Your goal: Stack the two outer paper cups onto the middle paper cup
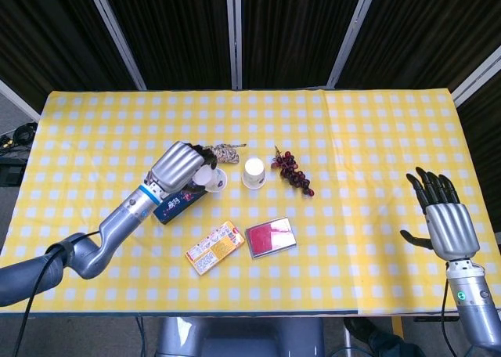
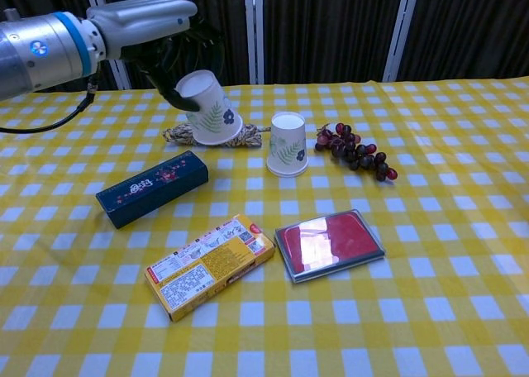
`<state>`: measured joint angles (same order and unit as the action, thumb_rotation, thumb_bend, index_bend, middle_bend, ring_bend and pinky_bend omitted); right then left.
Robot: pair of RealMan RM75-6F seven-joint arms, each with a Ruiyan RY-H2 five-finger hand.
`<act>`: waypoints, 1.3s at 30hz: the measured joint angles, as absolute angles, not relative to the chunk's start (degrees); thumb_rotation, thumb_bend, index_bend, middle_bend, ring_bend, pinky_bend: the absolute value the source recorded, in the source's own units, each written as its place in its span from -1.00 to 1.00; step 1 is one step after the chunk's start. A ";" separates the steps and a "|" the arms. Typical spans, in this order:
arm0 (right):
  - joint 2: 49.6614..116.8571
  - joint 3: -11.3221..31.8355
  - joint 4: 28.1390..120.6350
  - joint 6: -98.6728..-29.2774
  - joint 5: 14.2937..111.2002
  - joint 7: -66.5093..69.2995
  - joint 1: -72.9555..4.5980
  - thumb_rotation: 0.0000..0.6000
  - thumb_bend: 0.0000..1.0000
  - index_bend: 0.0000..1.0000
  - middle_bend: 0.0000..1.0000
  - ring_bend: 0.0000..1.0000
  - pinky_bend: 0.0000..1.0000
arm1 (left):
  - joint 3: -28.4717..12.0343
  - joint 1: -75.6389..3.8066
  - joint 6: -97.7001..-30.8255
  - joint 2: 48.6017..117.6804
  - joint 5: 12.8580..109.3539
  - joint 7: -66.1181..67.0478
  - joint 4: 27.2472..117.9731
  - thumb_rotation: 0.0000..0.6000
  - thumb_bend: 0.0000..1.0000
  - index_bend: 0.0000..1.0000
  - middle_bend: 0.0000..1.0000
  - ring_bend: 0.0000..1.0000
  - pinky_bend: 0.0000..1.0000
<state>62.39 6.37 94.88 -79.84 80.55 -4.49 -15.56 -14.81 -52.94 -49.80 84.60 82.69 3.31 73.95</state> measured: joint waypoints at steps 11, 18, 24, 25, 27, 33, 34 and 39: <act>62.15 7.62 93.61 -79.41 78.58 -3.39 -15.03 1.00 -1.00 -0.97 -1.00 -1.00 -1.00 | -19.66 -61.88 -43.18 92.07 74.65 7.76 65.50 1.00 -0.60 0.05 -0.04 -0.06 0.18; 61.90 8.11 93.34 -79.42 78.48 -2.44 -14.82 1.00 -1.00 -0.97 -1.00 -1.00 -1.00 | -19.95 -64.36 -41.86 94.38 72.85 8.11 62.54 1.00 -0.60 0.05 -0.04 -0.06 0.18; 61.71 8.26 93.15 -78.95 78.63 -1.58 -14.71 1.00 -1.00 -0.97 -1.00 -1.00 -1.00 | -19.94 -65.72 -41.55 96.33 71.68 6.73 59.77 1.00 -0.63 0.05 -0.04 -0.06 0.17; 61.70 8.28 93.12 -78.92 78.66 -1.50 -14.70 1.00 -1.00 -0.97 -1.00 -1.00 -1.00 | -19.89 -65.88 -41.49 96.58 71.59 6.52 59.37 1.00 -0.64 0.04 -0.05 -0.06 0.17; 61.71 8.34 93.09 -78.89 78.82 -1.31 -14.67 1.00 -1.00 -0.97 -1.00 -1.00 -1.00 | -19.72 -66.26 -41.20 97.19 71.36 5.83 58.38 1.00 -0.77 -0.01 -0.10 -0.08 0.15; 61.73 8.54 92.81 -78.49 78.63 -1.01 -14.63 1.00 -1.00 -0.97 -1.00 -1.00 -1.00 | -19.07 -66.85 -40.21 98.22 71.34 2.25 57.08 1.00 -1.00 -0.78 -0.78 -0.67 -0.32; 61.73 8.56 92.80 -78.48 78.65 -0.97 -14.62 1.00 -1.00 -0.97 -1.00 -1.00 -1.00 | -19.01 -66.85 -40.16 98.31 71.38 1.45 57.05 1.00 -1.00 -0.85 -0.85 -0.73 -0.39; 61.67 8.64 92.82 -78.57 78.90 -0.80 -14.50 1.00 -1.00 -0.97 -1.00 -1.00 -1.00 | -18.23 -66.59 -40.56 98.97 71.95 -1.50 56.03 1.00 -1.00 -1.00 -1.00 -0.99 -0.70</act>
